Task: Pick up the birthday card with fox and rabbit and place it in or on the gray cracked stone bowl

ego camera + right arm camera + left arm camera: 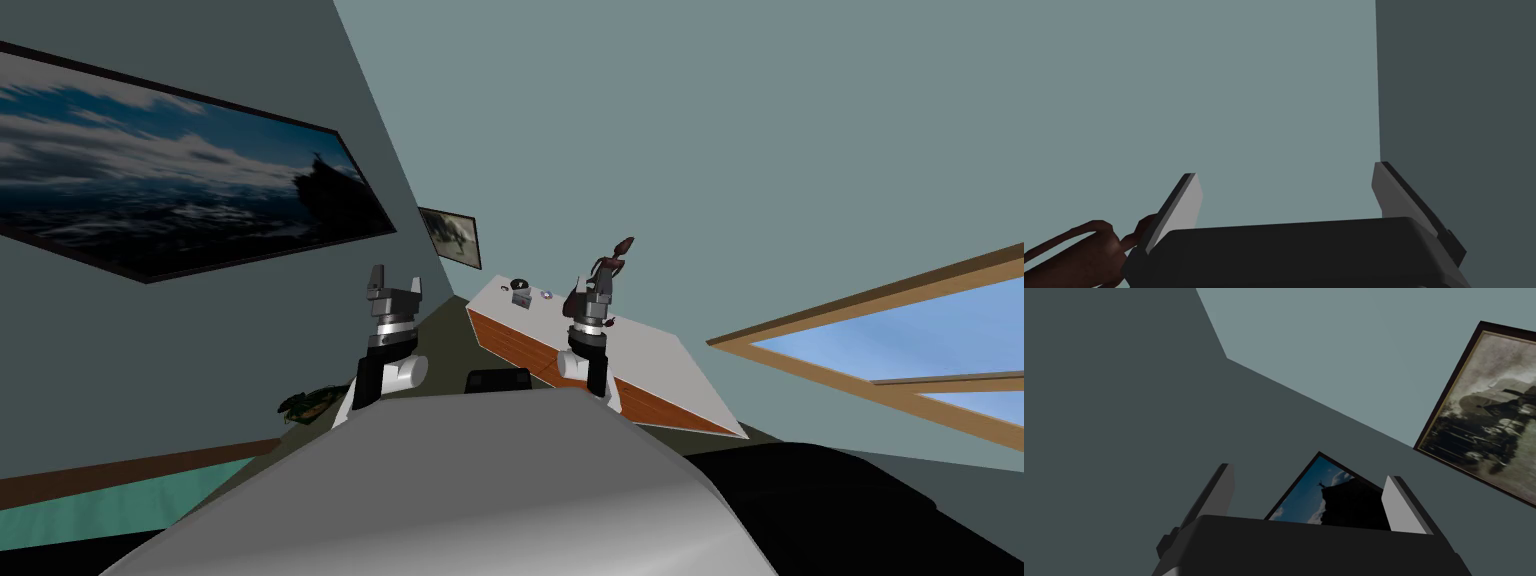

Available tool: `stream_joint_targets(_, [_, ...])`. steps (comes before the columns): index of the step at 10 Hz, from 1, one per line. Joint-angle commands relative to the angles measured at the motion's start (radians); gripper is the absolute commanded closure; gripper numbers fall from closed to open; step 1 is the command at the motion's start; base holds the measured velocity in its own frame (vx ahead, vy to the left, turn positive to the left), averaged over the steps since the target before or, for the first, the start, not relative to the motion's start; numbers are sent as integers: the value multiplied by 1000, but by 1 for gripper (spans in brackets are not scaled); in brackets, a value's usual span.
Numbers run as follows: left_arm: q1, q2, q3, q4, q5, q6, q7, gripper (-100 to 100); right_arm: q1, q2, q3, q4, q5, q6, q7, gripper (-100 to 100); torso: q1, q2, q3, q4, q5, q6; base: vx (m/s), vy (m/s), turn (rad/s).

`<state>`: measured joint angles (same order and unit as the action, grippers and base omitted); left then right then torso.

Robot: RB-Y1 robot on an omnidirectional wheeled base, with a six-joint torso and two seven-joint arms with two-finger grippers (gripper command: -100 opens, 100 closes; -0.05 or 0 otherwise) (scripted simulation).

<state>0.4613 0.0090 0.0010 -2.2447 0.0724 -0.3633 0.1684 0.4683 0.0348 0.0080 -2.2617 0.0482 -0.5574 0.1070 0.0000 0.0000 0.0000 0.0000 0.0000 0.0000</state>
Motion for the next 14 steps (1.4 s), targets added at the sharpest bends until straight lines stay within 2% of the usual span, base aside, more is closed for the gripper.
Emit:
stream_joint_targets(1, [0,0,0,0,0,0,0,0,-4,-37,-1,8,2,3,-1,-100,0,0,0,0,0,0,2,17,4])
stream_joint_targets(6, [0,0,0,0,0,0,0,0,-32,-183,-2,74,23,28,-8,-100,6,0,0,0,1,0,1,78,7])
stream_joint_targets(11, [0,0,0,0,0,0,0,0,-77,-339,-3,186,71,73,-4,-100,10,-1,-1,0,2,0,9,138,15])
stream_joint_targets(12, [0,0,0,0,0,0,0,0,-77,-346,-3,186,71,73,-4,-100,10,-1,-1,0,2,0,8,113,3])
stream_joint_targets(14, [0,0,0,0,0,0,0,0,-98,-414,-3,240,98,96,5,-100,7,-1,-1,0,2,0,16,121,18])
